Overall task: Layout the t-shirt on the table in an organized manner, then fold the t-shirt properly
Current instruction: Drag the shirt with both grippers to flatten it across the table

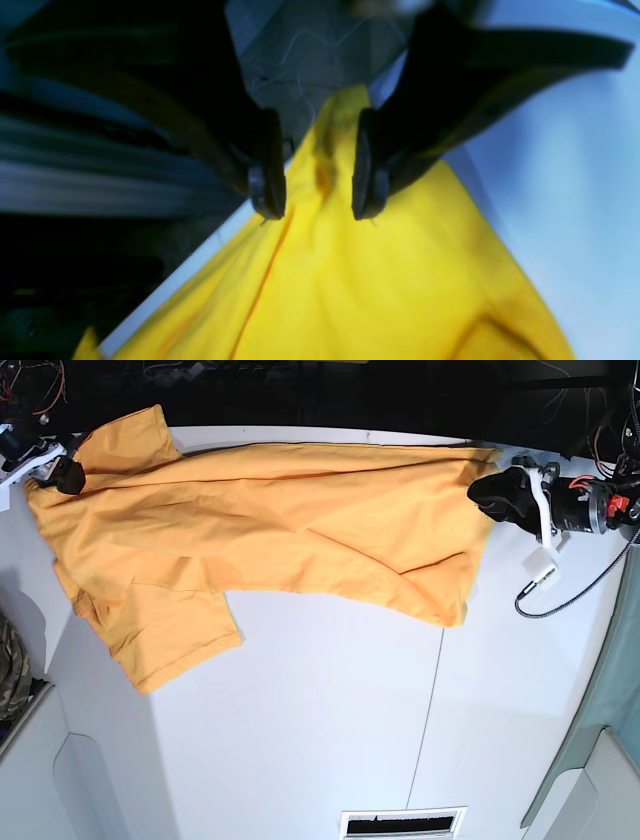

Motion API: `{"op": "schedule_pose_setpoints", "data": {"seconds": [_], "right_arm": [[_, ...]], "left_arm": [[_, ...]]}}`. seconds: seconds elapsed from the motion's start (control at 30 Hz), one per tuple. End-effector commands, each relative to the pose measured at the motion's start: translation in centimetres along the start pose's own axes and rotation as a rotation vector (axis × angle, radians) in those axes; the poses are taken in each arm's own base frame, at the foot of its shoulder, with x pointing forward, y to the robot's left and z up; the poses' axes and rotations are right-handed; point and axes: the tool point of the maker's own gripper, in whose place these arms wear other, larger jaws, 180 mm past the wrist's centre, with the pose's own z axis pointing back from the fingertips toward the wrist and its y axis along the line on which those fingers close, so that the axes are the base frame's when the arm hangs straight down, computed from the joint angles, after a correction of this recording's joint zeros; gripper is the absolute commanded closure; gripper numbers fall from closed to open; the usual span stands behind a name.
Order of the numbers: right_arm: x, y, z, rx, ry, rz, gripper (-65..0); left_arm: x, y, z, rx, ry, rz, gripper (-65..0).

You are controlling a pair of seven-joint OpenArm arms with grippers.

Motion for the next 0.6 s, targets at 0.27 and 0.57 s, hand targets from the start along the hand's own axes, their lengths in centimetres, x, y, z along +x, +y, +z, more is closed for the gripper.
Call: {"op": "schedule_pose_setpoints", "data": {"seconds": [0.27,0.57], "right_arm": [[3.5,-0.5,0.5,-0.019,-0.114,0.024,-30.2],[11.7,-1.8,3.9,-0.061,-0.382,-0.003,-30.2]], "left_arm": [[9.3,2.7,6.1,0.124,-0.301,-0.086,-25.7],[8.4,4.6,3.0,0.219,-0.312,-0.101,-25.7]]}}
